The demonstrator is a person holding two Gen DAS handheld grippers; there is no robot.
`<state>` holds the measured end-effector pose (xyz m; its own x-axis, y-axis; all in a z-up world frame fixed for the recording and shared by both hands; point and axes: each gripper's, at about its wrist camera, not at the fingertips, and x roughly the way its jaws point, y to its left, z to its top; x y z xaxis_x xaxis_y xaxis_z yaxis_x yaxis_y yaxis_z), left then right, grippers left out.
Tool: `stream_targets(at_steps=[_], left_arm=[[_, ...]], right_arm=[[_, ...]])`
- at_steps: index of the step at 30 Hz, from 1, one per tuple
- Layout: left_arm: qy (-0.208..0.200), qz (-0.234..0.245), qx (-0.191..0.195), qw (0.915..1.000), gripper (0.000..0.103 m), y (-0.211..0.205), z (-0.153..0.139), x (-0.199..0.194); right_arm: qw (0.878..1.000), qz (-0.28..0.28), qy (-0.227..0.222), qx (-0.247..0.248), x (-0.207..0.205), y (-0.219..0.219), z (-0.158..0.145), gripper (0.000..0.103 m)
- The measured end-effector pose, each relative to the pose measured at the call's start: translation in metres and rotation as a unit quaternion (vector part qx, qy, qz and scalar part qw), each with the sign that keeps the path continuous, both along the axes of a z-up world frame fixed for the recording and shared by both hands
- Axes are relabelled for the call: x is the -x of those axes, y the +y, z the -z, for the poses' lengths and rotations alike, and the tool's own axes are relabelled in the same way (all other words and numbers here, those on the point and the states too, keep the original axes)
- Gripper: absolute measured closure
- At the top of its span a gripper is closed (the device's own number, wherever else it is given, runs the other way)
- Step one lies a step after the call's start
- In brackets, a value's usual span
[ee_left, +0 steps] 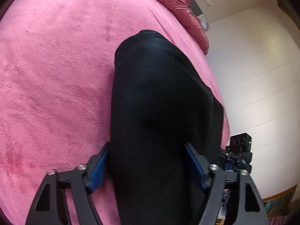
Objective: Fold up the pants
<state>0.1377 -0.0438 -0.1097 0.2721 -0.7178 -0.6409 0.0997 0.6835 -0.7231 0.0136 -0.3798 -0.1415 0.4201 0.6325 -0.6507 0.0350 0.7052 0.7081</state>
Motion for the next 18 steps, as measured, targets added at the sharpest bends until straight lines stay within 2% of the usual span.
stream_targets(at_steps=[1, 3, 5, 7, 13, 18], left_arm=[[-0.001, 0.0, 0.002, 1.0, 0.037, 0.0, 0.0, 0.001], [-0.008, 0.003, -0.004, 1.0, 0.048, 0.0, -0.004, 0.005], [-0.019, 0.01, -0.006, 0.9997, 0.055, 0.0, -0.01, 0.009], [-0.023, 0.016, -0.005, 0.9996, 0.058, 0.002, -0.014, 0.009], [-0.064, 0.026, -0.026, 0.9973, 0.06, 0.014, -0.04, 0.028], [-0.095, 0.005, -0.033, 0.9949, 0.06, 0.046, -0.064, 0.03]], right_arm=[[1.0, 0.0, 0.0, 0.006, 0.0, 0.0, -0.001, 0.026], [1.0, -0.002, -0.002, 0.016, 0.003, 0.005, -0.005, 0.037], [1.0, -0.006, -0.007, 0.029, 0.006, 0.01, -0.013, 0.048], [0.999, -0.008, -0.012, 0.04, 0.007, 0.015, -0.02, 0.052], [0.998, -0.013, -0.025, 0.051, 0.012, 0.033, -0.043, 0.059], [0.997, -0.032, -0.057, 0.049, -0.004, 0.06, -0.064, 0.06]])
